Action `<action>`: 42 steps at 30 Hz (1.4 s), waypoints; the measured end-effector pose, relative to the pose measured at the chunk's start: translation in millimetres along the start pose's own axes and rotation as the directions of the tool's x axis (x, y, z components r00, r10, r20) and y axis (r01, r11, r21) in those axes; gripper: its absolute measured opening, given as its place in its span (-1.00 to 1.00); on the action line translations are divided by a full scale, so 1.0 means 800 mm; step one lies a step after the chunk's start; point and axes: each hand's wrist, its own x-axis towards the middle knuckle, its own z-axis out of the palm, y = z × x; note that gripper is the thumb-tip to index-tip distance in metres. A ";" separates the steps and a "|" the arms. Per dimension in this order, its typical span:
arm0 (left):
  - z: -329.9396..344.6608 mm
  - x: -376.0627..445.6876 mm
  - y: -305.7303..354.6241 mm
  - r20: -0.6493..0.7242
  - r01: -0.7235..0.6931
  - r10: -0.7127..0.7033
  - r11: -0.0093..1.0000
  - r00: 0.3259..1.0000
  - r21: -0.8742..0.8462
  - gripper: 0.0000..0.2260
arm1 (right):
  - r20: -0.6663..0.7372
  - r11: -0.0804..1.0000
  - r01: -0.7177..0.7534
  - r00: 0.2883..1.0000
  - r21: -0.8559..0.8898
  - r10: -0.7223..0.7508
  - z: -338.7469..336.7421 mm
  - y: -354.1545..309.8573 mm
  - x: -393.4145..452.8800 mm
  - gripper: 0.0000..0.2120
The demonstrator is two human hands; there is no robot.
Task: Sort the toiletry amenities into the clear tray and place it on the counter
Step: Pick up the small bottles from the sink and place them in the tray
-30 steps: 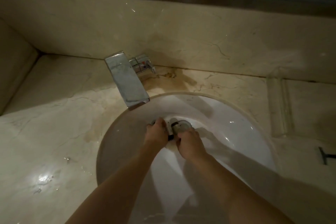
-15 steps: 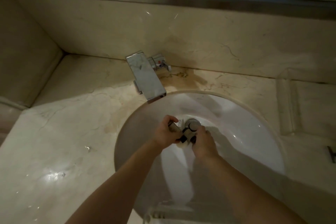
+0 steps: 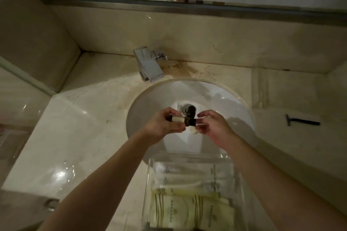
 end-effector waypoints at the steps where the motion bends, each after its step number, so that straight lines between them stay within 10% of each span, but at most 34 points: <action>1: 0.002 -0.007 -0.003 -0.026 0.008 -0.008 1.000 1.000 0.013 -0.74 | -0.038 0.998 -0.030 0.999 -0.055 0.028 0.000 0.004 -0.004 -0.79; 6: -0.007 -0.028 -0.030 -0.182 0.153 -0.128 0.979 0.975 0.132 -0.80 | -0.225 0.969 -0.169 0.966 -0.179 0.127 -0.005 0.036 -0.003 -0.87; 17: -0.053 0.014 -0.039 -0.375 0.137 -0.204 0.970 0.904 -0.199 -0.81 | -0.072 0.796 -0.091 0.996 -0.599 0.059 0.013 0.033 0.046 -0.91; 23: -0.068 0.028 -0.031 -0.267 0.090 -0.185 0.939 0.946 -0.332 -0.87 | 0.267 0.399 0.255 0.963 -0.881 -0.024 0.069 0.046 0.094 -0.76; 37: -0.088 0.049 -0.022 -0.134 0.059 -0.130 0.896 0.982 -0.439 -0.75 | 0.293 -0.125 0.277 0.947 -0.953 -0.132 0.113 0.093 0.140 -0.73; 39: -0.087 0.048 -0.020 -0.151 0.055 -0.134 0.897 0.980 -0.439 -0.75 | 0.208 0.041 0.213 0.973 -0.976 -0.104 0.111 0.092 0.142 -0.80; 42: -0.082 0.044 -0.013 -0.172 0.056 -0.146 0.895 0.974 -0.443 -0.77 | 0.028 0.678 -0.023 0.998 -0.735 0.064 0.099 0.071 0.141 -0.87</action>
